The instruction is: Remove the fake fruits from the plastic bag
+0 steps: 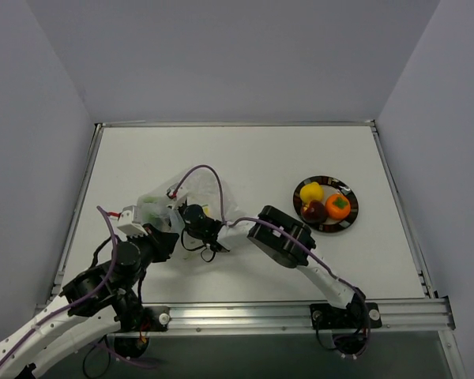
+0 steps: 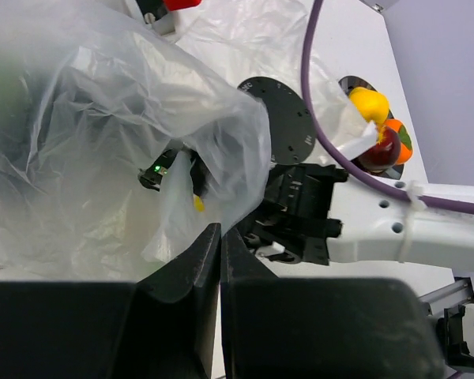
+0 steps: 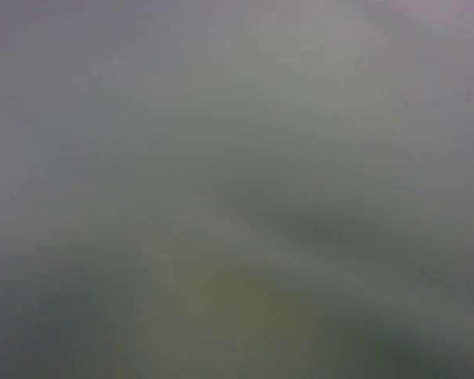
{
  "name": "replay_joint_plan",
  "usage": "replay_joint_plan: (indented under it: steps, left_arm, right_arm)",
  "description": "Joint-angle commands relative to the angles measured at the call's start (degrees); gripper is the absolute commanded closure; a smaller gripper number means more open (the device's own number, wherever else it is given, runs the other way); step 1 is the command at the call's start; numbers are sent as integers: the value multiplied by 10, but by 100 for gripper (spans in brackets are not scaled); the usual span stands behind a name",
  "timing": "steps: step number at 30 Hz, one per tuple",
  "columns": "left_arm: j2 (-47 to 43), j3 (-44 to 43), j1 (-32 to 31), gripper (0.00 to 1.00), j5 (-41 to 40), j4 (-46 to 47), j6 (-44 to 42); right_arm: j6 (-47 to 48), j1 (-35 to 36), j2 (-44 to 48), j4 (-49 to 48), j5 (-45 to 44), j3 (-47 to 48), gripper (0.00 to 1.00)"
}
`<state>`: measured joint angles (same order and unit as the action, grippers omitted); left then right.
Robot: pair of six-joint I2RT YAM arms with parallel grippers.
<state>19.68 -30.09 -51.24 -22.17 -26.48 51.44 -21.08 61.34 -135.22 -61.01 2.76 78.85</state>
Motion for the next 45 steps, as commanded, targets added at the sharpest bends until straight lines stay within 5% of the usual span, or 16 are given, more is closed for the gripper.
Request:
replay_joint_plan:
  steps: [1, 5, 9, 12, 24, 27, 36, 41, 45]
  left_arm:
    - [-6, -11, 4, 98, 10, 15, 8]
    - [-9, -13, 4, 98, 2, 5, 6]
    - [-17, -17, 4, 98, -9, -10, 6]
    - [-23, -23, 4, 98, -20, -25, 4]
    - [18, -50, 4, 98, -89, -14, -31]
    - [27, -50, 5, 98, -94, -6, -37]
    - [45, -38, 9, 98, -124, 11, -37]
    - [38, -38, 10, 98, -142, -23, -23]
    - [19, -27, 10, 98, -155, -64, 10]
  right_arm:
    - [-34, -7, -21, -64, 85, 38, 0]
    - [-61, -15, -44, -76, 72, 72, 4]
    - [-93, -25, -63, -113, 58, 75, 39]
    - [-98, -26, -46, -135, 47, 51, 56]
    - [-43, -3, 143, -137, -17, -159, 70]
    - [-31, 2, 197, -147, -49, -226, 84]
    - [26, 46, 318, -92, -121, -318, 97]
    - [32, 48, 343, -50, -156, -325, 100]
    - [44, 42, 291, -7, -149, -257, 92]
